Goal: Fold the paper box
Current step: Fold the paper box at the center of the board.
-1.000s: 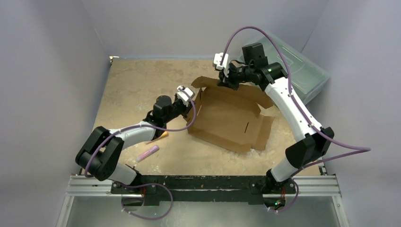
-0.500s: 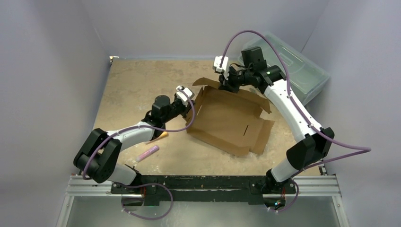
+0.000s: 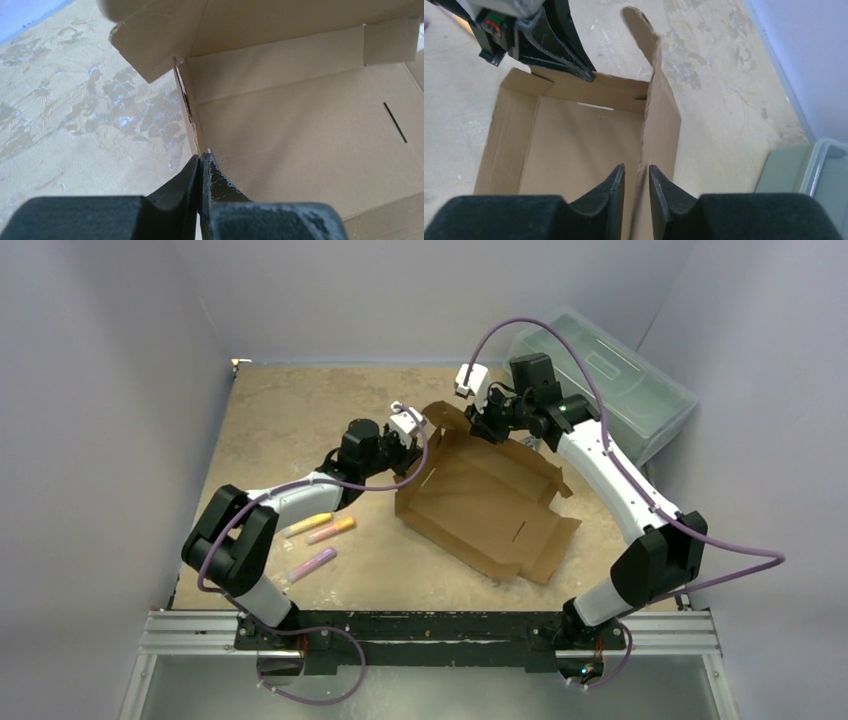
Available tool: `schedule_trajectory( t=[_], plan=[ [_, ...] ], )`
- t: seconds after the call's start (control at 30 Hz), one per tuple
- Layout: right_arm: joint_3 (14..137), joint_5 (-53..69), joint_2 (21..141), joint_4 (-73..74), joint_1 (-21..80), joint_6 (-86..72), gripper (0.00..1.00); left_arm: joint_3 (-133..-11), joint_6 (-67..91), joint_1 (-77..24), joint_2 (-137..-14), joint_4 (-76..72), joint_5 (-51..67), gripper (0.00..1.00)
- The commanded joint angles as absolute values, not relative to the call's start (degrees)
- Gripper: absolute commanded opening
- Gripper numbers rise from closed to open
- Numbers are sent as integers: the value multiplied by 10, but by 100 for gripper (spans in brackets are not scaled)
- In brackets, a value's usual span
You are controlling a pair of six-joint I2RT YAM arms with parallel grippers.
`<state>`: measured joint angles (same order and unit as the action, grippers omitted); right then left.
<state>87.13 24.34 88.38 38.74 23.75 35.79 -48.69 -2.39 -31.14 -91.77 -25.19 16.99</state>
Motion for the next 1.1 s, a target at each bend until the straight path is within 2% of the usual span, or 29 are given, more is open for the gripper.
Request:
schedule_trajectory(
  t=[0.0, 0.1, 0.33, 0.47, 0.6, 0.7, 0.77, 0.9, 1.07],
  plan=[
    [845, 204, 837, 328, 220, 315, 35, -544, -7, -300, -934, -215, 185, 0],
    [824, 197, 813, 308, 202, 299, 57, -572, -4, -296, -955, -183, 195, 0],
    [764, 180, 709, 265, 181, 296, 78, -636, 27, -293, -998, -125, 215, 0],
    [730, 218, 644, 277, 177, 328, 83, -667, 33, -294, -1017, -102, 219, 0],
    [692, 403, 609, 360, 195, 419, 88, -692, 46, -294, -1034, -82, 224, 0],
    [627, 458, 620, 356, 251, 430, 90, -703, 60, -294, -1044, -72, 225, 0],
    [576, 429, 639, 310, 305, 402, 90, -708, 71, -293, -1047, -71, 223, 0],
    [489, 268, 667, 159, 431, 326, 90, -713, 89, -293, -1049, -67, 221, 0],
    [452, 149, 709, 53, 494, 254, 88, -720, 103, -291, -1051, -63, 220, 0]
  ],
)
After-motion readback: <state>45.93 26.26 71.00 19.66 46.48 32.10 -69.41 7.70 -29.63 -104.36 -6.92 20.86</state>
